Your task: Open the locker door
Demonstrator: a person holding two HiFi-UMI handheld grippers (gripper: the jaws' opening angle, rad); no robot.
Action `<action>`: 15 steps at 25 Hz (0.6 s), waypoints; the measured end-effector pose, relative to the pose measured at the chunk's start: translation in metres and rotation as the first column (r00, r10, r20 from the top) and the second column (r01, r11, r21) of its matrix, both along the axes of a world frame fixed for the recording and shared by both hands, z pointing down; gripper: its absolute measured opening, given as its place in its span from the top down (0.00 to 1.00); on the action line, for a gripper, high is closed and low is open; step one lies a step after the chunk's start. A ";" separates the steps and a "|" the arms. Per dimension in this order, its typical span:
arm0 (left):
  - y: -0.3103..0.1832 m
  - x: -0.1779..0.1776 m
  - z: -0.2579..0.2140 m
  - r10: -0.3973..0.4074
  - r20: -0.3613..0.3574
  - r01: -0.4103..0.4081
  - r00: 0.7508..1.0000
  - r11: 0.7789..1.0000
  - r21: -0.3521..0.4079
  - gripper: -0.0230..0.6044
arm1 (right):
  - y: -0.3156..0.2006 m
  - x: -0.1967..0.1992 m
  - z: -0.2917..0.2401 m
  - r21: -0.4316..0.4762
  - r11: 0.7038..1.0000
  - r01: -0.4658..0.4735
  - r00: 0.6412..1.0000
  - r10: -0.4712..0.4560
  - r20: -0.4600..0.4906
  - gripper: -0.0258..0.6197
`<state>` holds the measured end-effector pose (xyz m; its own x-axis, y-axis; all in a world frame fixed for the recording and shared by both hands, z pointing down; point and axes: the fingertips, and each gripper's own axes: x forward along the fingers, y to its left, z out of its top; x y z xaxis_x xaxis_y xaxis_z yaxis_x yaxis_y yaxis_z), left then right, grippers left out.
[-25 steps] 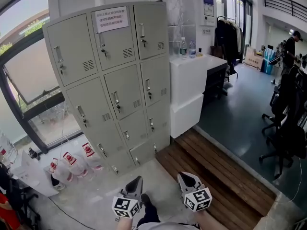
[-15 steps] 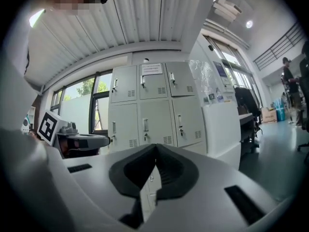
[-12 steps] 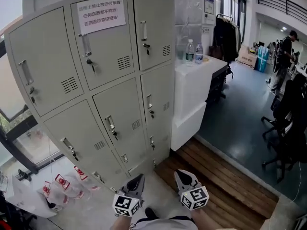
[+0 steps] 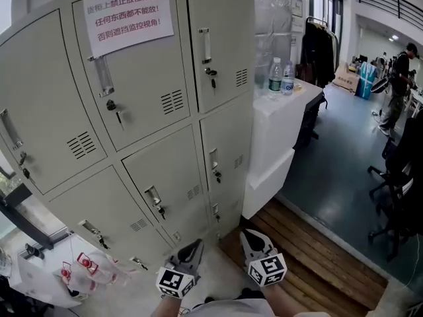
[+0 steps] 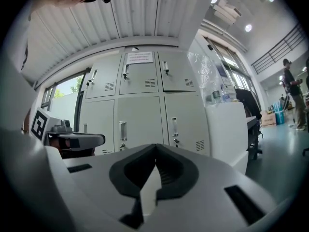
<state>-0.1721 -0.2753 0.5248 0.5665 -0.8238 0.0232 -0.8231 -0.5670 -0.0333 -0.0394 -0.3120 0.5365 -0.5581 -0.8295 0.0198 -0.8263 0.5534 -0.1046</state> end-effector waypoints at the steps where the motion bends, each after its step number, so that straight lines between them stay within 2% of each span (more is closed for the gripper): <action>1: -0.009 -0.002 0.000 -0.033 -0.002 0.033 0.999 0.999 -0.008 0.95 | -0.009 0.000 0.000 -0.003 1.000 0.007 1.000 -0.007 -0.002 0.94; 5: -0.032 -0.016 -0.006 -0.153 -0.072 0.151 0.986 0.988 -0.038 0.95 | -0.031 0.000 -0.003 -0.004 0.998 0.055 0.998 -0.055 -0.030 0.94; 15: -0.059 -0.023 -0.009 -0.242 -0.051 0.241 0.969 0.970 -0.009 0.95 | -0.066 0.001 0.002 -0.005 0.995 0.096 0.995 -0.097 -0.040 0.94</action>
